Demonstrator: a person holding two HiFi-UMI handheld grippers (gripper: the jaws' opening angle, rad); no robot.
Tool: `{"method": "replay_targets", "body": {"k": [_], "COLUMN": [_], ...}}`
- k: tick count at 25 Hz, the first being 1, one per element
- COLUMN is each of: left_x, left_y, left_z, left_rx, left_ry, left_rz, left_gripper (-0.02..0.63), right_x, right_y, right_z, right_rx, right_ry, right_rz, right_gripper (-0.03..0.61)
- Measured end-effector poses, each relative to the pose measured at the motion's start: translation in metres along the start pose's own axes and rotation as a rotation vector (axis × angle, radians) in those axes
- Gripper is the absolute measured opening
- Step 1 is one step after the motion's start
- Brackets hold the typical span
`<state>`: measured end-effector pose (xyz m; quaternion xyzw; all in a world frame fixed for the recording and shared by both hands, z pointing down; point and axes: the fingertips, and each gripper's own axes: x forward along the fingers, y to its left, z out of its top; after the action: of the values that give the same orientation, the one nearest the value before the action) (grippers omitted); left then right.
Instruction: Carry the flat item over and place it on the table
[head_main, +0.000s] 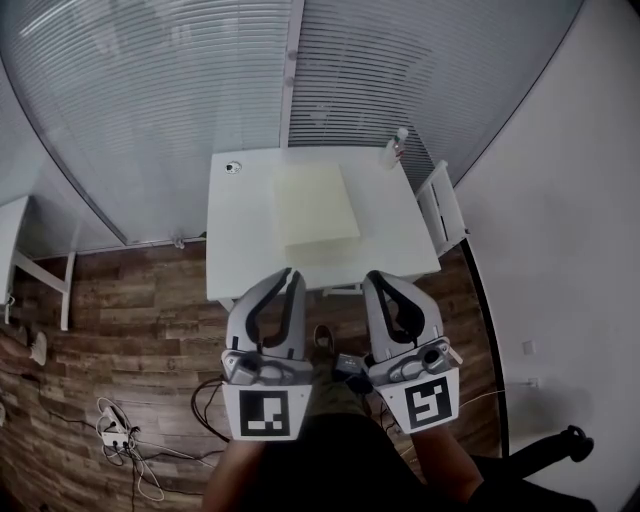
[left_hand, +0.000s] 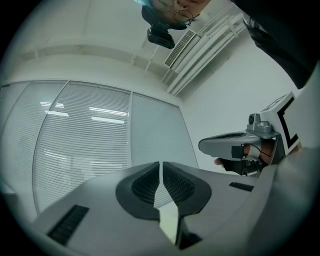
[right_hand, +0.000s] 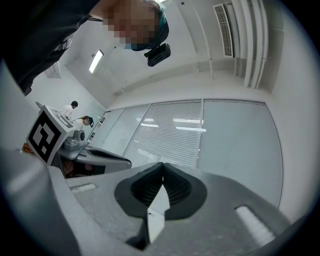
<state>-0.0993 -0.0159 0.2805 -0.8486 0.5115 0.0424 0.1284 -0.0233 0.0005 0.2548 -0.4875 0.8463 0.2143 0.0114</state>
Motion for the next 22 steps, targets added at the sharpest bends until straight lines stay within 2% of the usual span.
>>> {"method": "replay_targets", "body": {"k": [8,22], "left_x": [-0.002,-0.008], "left_y": [-0.003,-0.008], "left_z": [0.007,-0.007], "left_rx": [0.010,0.026], "left_ry": [-0.016,-0.001], "left_rz": [0.009,0.025], "left_gripper": [0.029,0.029], "right_x": [-0.002,-0.008], "right_y": [-0.004,-0.002], "right_z": [0.010,-0.012], "right_rx": [0.002,0.040], "right_ry": [-0.034,-0.005], "right_rz": [0.002,0.012], "right_gripper": [-0.002,-0.002]}}
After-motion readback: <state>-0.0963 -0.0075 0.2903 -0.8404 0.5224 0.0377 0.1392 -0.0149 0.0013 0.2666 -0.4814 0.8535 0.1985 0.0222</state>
